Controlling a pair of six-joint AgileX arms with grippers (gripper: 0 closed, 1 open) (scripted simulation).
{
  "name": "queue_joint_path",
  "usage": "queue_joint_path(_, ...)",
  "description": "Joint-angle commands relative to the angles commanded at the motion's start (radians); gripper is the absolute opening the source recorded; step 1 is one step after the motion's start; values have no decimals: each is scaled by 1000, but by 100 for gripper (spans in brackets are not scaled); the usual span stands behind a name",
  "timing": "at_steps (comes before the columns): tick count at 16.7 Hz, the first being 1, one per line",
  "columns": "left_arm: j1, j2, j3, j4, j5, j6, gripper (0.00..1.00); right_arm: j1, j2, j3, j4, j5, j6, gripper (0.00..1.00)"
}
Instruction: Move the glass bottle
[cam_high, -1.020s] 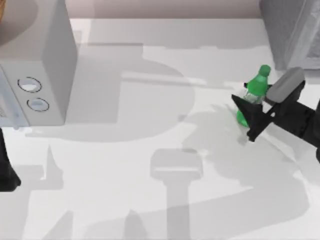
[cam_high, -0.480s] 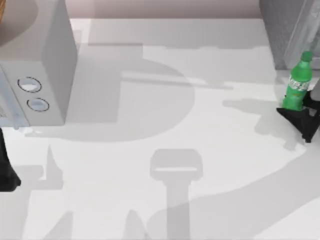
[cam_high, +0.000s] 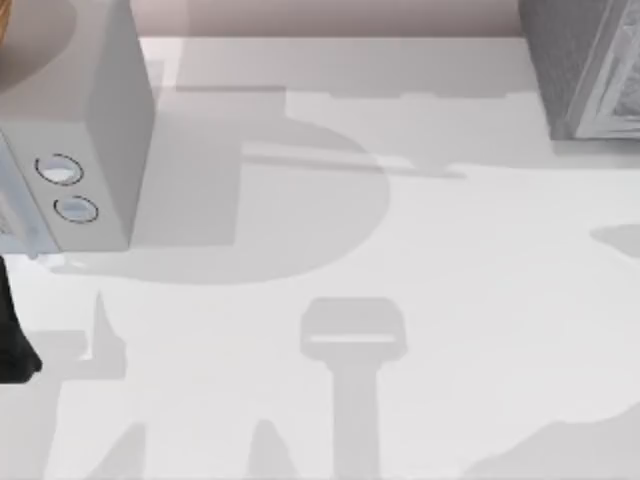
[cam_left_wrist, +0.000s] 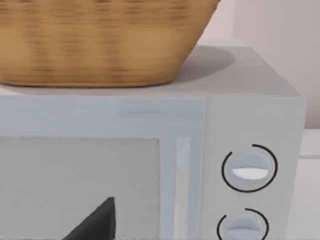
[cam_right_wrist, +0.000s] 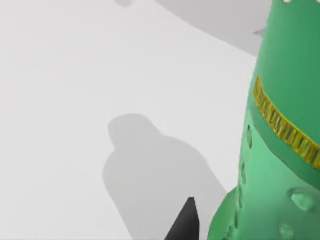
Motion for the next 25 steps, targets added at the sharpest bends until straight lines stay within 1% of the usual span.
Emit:
queue_joint_path(3,0,0,0,0,0,0,100,-115,-17,80,-259,-99,-186,0)
queue_joint_path(6,0,0,0,0,0,0,100,-201,-38,140,-433,-172,-322,0)
queue_joint_path(9,0,0,0,0,0,0,100,-243,-53,170,-511,-208,-388,0)
queue_joint_path(13,0,0,0,0,0,0,100,-246,-54,172,-516,-210,-393,0)
queue_joint_path(16,0,0,0,0,0,0,100,-241,-49,168,-502,-209,-381,0)
queue_joint_path(19,0,0,0,0,0,0,100,-235,-48,147,-406,-209,-309,0)
queue_joint_path(22,0,0,0,0,0,0,100,-220,-43,106,-223,-203,-177,0)
queue_joint_path(25,0,0,0,0,0,0,100,-197,-38,51,16,-191,-4,0)
